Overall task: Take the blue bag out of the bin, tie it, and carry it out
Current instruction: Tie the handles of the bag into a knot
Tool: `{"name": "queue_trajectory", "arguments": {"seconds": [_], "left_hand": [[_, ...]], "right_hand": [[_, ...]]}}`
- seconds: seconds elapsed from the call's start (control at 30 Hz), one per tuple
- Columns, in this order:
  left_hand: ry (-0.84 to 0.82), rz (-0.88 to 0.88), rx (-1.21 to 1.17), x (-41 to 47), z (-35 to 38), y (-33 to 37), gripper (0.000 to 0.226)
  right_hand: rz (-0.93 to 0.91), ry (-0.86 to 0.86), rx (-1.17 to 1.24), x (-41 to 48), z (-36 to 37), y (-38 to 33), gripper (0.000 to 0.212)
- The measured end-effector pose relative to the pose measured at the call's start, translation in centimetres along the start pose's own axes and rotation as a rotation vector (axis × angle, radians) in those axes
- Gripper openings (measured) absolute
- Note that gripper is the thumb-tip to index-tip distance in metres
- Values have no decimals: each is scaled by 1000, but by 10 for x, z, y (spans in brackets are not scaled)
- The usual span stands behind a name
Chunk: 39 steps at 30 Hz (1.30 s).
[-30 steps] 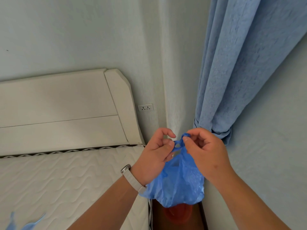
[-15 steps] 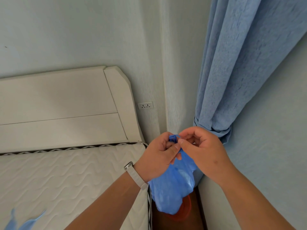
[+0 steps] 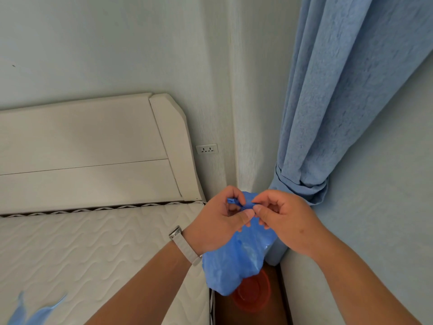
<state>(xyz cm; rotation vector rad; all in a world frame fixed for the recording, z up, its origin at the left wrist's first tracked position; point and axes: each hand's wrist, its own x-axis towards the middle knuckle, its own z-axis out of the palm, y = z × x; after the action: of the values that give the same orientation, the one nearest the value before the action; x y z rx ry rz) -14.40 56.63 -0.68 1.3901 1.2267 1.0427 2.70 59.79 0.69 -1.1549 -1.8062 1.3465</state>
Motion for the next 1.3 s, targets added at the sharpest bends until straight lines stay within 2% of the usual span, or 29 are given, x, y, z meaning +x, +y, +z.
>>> {"name": "queue_trajectory", "arguments": {"seconds": [0.13,0.2,0.27,0.37,0.47,0.57,0.73,0.87,0.97,1.13,1.3], "left_hand": [[39,74,391,-2,-4,-1,26],[27,98,465,-4,-4,0,26],[-26,110,418,-5,-3,1,23],[-146,91,200,-7,0,8,17],[-275,68,2,-7,0,19,8],[-311,49,-24,-7,-1,25,11],[-39,64,259,-8,7,19,13],[111,170,509,-11,11,16,16],[214,257,638,-13,9,13,14],[290,339,664,-15,9,13,16],[280,261,520,-15,11,18,18]], "right_hand": [[-42,96,38,2,3,3,20],[-53,114,114,3,5,2,20],[-104,147,132,3,6,2,18],[-196,129,136,5,6,3,8],[-124,7,312,6,7,7,11],[-55,-68,374,5,8,7,21],[18,-18,384,6,6,8,17],[69,20,391,7,6,7,13],[119,-13,388,7,5,7,13],[179,21,389,7,7,6,10],[138,1,377,2,9,1,8]]}}
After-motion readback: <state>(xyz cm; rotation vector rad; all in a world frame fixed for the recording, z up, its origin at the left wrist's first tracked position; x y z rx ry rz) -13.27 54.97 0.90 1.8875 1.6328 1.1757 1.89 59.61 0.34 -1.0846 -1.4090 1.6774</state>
